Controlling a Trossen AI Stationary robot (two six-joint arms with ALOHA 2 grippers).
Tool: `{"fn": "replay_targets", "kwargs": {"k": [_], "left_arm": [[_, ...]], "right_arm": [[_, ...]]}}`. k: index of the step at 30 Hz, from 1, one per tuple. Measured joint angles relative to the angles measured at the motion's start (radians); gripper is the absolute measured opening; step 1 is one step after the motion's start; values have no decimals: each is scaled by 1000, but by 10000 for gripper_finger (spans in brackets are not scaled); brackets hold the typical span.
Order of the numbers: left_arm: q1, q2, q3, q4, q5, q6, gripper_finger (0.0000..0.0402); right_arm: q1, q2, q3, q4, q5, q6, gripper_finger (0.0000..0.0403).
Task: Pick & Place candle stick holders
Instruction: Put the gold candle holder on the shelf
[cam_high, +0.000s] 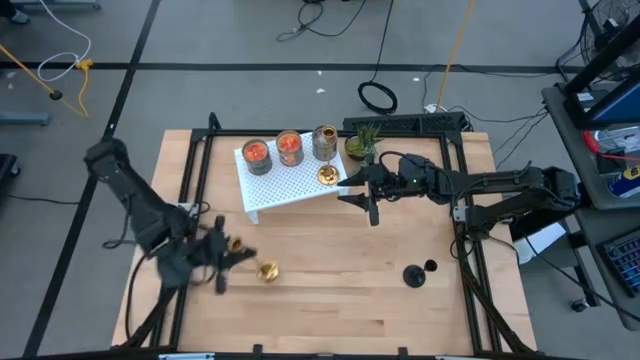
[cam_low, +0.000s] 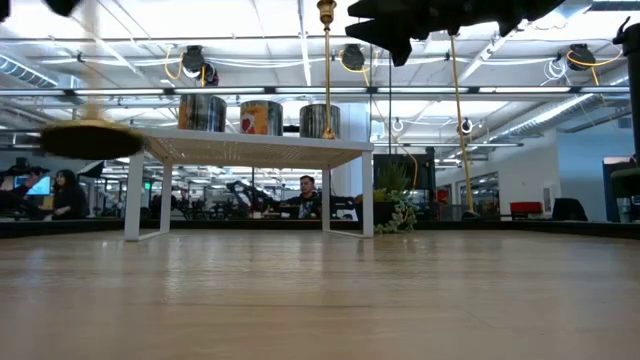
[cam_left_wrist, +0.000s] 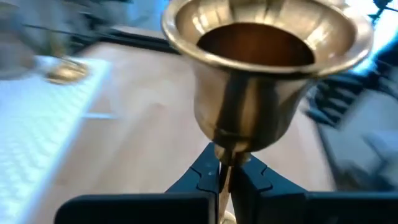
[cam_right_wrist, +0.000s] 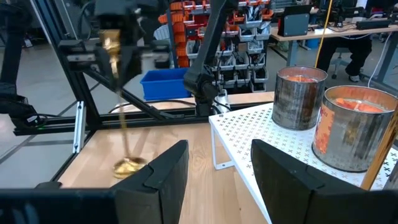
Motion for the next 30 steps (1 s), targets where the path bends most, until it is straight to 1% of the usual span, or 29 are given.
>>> {"fn": "replay_targets", "kwargs": {"k": [4, 8, 10, 13, 17, 21, 24, 26, 28, 30], "left_arm": [[154, -17, 54, 6, 1, 41, 14], [261, -35, 127, 2, 16, 130, 16], [304, -43, 173, -16, 48, 186, 15], [365, -46, 242, -109, 113, 222, 14], [434, -46, 309, -277, 108, 182, 15], [518, -45, 318, -366, 92, 156, 14], [578, -45, 318, -386, 97, 170, 14], [623, -43, 318, -394, 132, 166, 14], [663, -41, 318, -395, 187, 160, 14], [695, -41, 318, -395, 204, 162, 16]], "right_arm": [[0, 0, 0, 0, 0, 1, 171], [0, 0, 0, 0, 0, 2, 171], [0, 0, 0, 0, 0, 2, 171], [0, 0, 0, 0, 0, 3, 171], [0, 0, 0, 0, 0, 3, 171], [0, 0, 0, 0, 0, 3, 171], [0, 0, 0, 0, 0, 3, 171], [0, 0, 0, 0, 0, 3, 171], [0, 0, 0, 0, 0, 3, 171], [0, 0, 0, 0, 0, 3, 171]]}}
